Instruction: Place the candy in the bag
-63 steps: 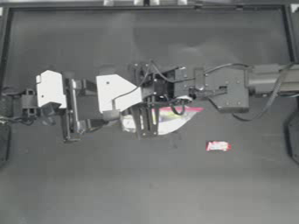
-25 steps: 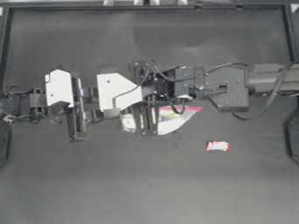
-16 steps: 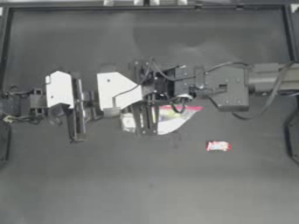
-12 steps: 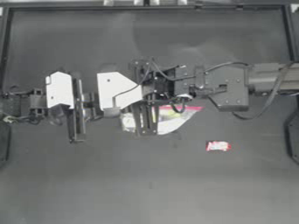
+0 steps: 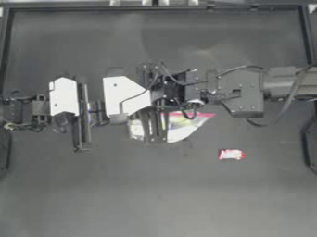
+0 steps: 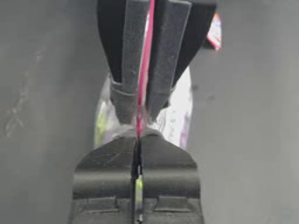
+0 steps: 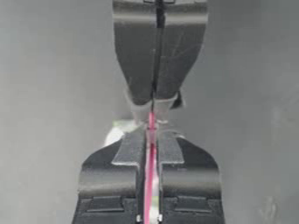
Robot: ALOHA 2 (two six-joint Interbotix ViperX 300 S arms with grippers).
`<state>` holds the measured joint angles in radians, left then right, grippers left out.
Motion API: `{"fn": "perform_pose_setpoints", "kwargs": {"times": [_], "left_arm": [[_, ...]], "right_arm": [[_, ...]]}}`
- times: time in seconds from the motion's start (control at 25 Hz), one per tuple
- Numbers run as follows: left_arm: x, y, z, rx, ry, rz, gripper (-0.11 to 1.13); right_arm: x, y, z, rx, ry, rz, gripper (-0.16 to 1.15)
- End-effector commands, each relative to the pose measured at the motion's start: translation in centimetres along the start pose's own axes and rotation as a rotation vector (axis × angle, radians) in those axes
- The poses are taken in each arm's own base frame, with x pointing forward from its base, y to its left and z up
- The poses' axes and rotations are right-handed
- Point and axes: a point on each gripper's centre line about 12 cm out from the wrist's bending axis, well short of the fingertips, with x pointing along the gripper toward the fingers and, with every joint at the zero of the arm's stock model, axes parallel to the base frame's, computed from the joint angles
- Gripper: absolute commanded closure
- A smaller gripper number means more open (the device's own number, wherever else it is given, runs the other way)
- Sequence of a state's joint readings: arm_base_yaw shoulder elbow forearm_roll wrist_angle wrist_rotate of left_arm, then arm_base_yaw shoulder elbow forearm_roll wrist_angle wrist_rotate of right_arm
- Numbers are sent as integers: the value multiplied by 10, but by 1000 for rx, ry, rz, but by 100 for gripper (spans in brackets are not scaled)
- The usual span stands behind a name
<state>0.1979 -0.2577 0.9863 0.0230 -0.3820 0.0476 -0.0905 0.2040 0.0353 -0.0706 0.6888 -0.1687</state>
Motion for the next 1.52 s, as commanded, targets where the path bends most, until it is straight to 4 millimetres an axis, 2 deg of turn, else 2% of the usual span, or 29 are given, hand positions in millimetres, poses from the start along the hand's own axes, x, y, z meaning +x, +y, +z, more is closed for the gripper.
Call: {"fn": "perform_pose_setpoints", "kwargs": {"times": [0.04,0.48,0.92,1.16,1.52], "left_arm": [[-4,-1,16,15,-54,-5,100],[-6,-1,16,15,-56,-6,100],[-7,-2,15,17,-56,-7,100],[-7,-2,15,17,-54,-6,100],[-8,-2,12,15,-53,-7,100]], "right_arm": [[-15,-1,9,3,-43,-4,70],[-11,1,1,16,-19,0,70],[-18,3,-12,40,-5,-1,72],[-21,4,-18,41,1,0,80],[-25,7,-30,68,18,2,80]]}}
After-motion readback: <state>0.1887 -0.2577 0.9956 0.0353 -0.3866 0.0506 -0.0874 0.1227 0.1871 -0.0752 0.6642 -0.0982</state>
